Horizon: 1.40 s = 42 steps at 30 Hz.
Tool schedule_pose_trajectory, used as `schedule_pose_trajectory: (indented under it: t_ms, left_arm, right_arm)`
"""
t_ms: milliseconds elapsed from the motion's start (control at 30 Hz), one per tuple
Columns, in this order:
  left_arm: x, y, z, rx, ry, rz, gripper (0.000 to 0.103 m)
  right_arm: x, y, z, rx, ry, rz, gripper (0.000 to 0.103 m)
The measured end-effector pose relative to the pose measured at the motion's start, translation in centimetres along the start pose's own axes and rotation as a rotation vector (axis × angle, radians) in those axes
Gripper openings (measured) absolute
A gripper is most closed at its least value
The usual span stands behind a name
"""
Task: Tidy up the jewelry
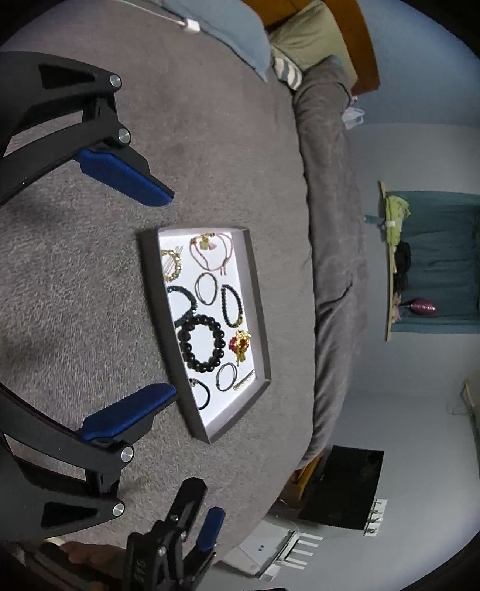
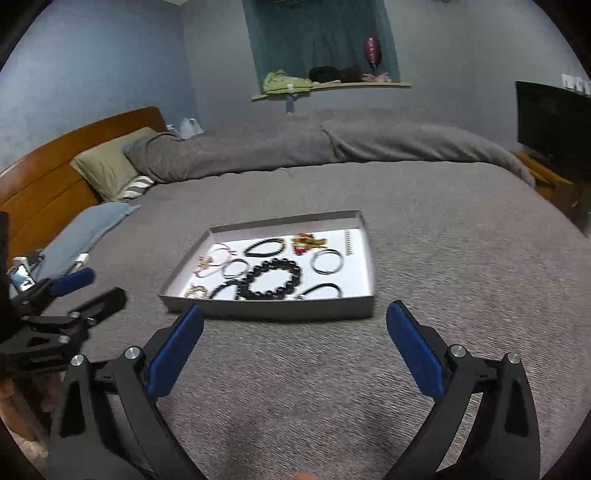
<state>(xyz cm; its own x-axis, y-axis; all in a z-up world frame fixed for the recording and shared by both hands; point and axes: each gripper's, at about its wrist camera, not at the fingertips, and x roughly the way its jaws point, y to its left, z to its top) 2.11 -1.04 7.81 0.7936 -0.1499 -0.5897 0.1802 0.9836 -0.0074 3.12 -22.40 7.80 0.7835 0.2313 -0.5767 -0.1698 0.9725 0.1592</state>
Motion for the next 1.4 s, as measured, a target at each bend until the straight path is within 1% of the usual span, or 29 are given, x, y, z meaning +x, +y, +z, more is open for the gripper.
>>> schedule_pose_trajectory:
  t_ms: [100, 233, 467, 867, 1400]
  left_arm:
    - [0.2, 0.0, -0.1, -0.013, 0.021, 0.036, 0.097]
    - [0.9, 0.0, -0.3, 0.006, 0.015, 0.12, 0.097]
    - [1.8, 0.2, -0.4, 0.016, 0.019, 0.151, 0.097]
    - [1.8, 0.0, -0.7, 0.029, 0.027, 0.142, 0.097]
    - [1.7, -0.1, -0.8, 0.029, 0.029, 0.136, 0.097]
  right_arm:
    - [0.3, -0.1, -0.2, 0.002, 0.014, -0.032, 0.098]
    - [1.2, 0.5, -0.7, -0.032, 0.037, -0.047, 0.098]
    - [2.4, 1.0, -1.4, -0.051, 0.073, -0.059, 0.098]
    - [2.0, 0.7, -1.3, -0.041, 0.056, -0.087, 0.098]
    - [2.1, 0.6, -1.2, -0.042, 0.061, -0.096, 0.098]
